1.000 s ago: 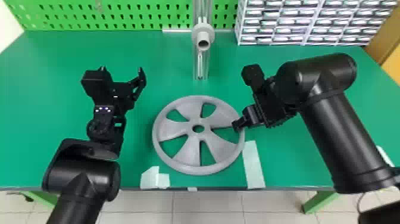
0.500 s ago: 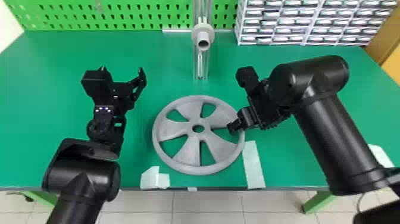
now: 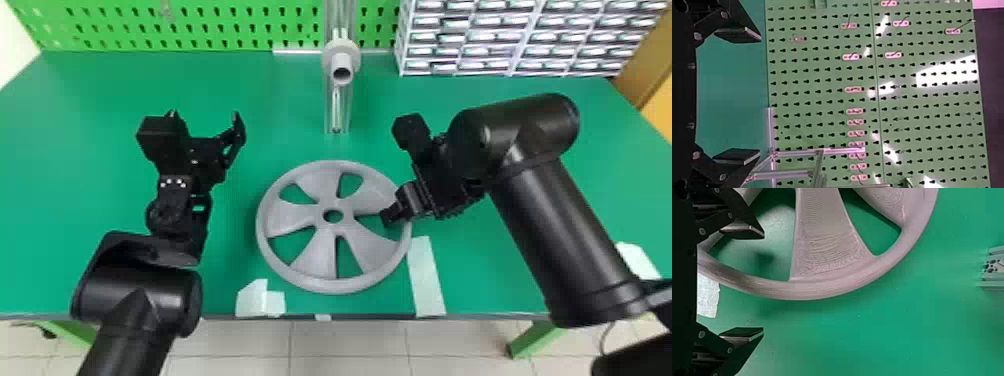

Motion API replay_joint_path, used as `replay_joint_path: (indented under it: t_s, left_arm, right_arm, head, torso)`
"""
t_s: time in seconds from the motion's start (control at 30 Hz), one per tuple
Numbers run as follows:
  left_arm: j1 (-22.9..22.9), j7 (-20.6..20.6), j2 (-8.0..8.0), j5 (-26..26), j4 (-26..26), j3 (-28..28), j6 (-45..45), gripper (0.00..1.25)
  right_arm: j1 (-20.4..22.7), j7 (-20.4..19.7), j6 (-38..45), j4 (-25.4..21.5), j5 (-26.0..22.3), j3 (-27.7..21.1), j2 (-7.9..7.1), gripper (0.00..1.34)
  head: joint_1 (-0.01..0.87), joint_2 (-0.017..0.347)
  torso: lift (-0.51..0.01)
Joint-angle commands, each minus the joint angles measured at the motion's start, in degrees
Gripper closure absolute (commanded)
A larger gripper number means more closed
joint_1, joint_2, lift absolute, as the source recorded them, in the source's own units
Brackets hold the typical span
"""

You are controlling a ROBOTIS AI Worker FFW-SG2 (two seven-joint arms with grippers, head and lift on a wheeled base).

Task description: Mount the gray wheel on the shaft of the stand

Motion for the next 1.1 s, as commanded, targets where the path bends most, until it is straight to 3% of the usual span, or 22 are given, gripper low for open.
replay_joint_path:
  t_s: [0.0, 0.5, 0.73, 0.87, 1.07]
  left_arm:
    - [0.0, 0.0, 0.09, 0.08, -0.02, -0.12, 0.0, 0.24]
    - [-0.09, 0.09, 0.26, 0.25, -0.02, -0.21, 0.0, 0.24]
    - [-0.09, 0.09, 0.35, 0.34, 0.07, -0.3, 0.0, 0.24]
    - [-0.09, 0.09, 0.35, 0.43, -0.02, -0.3, 0.0, 0.24]
    - [-0.09, 0.09, 0.44, 0.43, -0.02, -0.3, 0.0, 0.25]
  right_arm:
    - [0.08, -0.03, 0.08, 0.49, -0.06, 0.02, -0.05, 0.42]
    - [0.17, -0.03, 0.08, 0.93, -0.06, 0.02, -0.14, 0.63]
    - [0.17, -0.03, 0.08, 1.01, -0.06, -0.15, -0.14, 0.64]
    - [0.17, -0.03, 0.08, 1.01, -0.06, -0.15, -0.14, 0.76]
    - [0.17, -0.03, 0.08, 1.01, -0.06, -0.15, -0.14, 0.77]
  head:
    - [0.865, 0.052]
    - [0.865, 0.052]
    - [0.865, 0.052]
    - [0.865, 0.052]
    - [0.865, 0.052]
  torso:
    - [-0.101]
    - [-0.101]
    - [-0.101]
    - [-0.101]
    - [-0.101]
